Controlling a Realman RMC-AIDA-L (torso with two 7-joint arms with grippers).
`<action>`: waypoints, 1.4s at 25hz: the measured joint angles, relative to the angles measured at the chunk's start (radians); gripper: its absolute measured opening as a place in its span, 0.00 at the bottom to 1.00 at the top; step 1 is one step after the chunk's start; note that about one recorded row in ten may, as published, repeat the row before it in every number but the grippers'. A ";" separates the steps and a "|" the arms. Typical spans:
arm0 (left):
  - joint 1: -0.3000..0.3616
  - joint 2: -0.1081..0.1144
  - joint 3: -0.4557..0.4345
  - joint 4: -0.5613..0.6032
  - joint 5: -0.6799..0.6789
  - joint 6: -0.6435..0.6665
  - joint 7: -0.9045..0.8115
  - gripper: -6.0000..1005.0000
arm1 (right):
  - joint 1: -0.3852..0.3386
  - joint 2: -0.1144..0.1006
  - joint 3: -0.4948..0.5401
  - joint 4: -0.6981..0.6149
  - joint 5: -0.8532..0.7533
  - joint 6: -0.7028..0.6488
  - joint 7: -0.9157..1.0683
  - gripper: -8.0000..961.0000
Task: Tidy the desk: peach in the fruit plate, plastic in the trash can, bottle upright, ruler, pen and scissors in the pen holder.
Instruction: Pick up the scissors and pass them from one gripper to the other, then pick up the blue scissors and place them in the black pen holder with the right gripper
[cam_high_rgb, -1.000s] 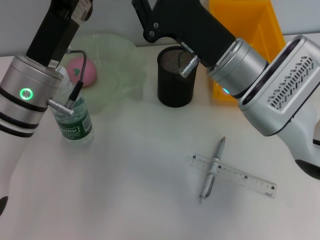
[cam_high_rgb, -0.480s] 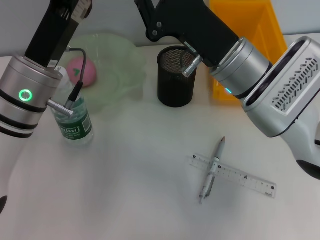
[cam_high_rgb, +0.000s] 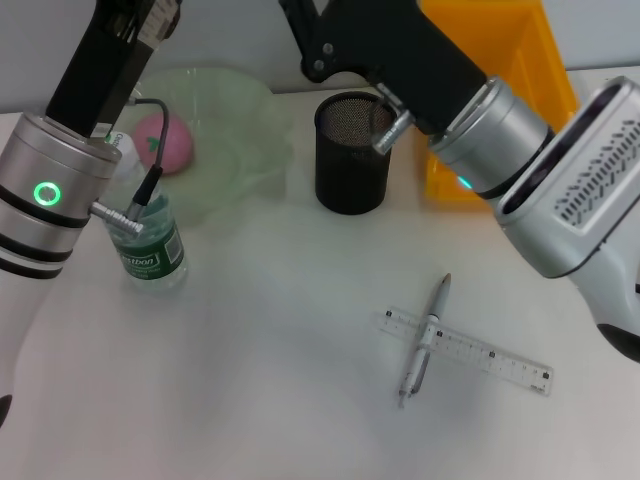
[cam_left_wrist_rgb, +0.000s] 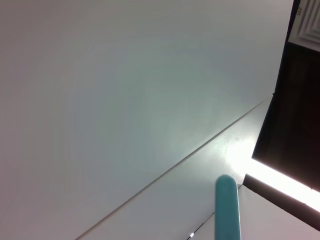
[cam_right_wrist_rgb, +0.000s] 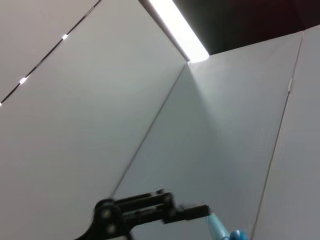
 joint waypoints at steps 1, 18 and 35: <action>0.002 0.000 0.000 0.002 0.000 0.001 0.000 0.50 | -0.011 0.000 0.022 0.001 0.002 -0.024 0.004 0.08; 0.132 0.008 0.130 0.467 0.295 0.121 0.013 0.84 | -0.165 -0.012 0.179 -0.307 -0.007 -0.090 0.712 0.09; 0.354 0.019 0.492 0.873 0.415 0.032 0.106 0.83 | -0.246 -0.091 -0.306 -1.210 -0.324 0.135 1.916 0.10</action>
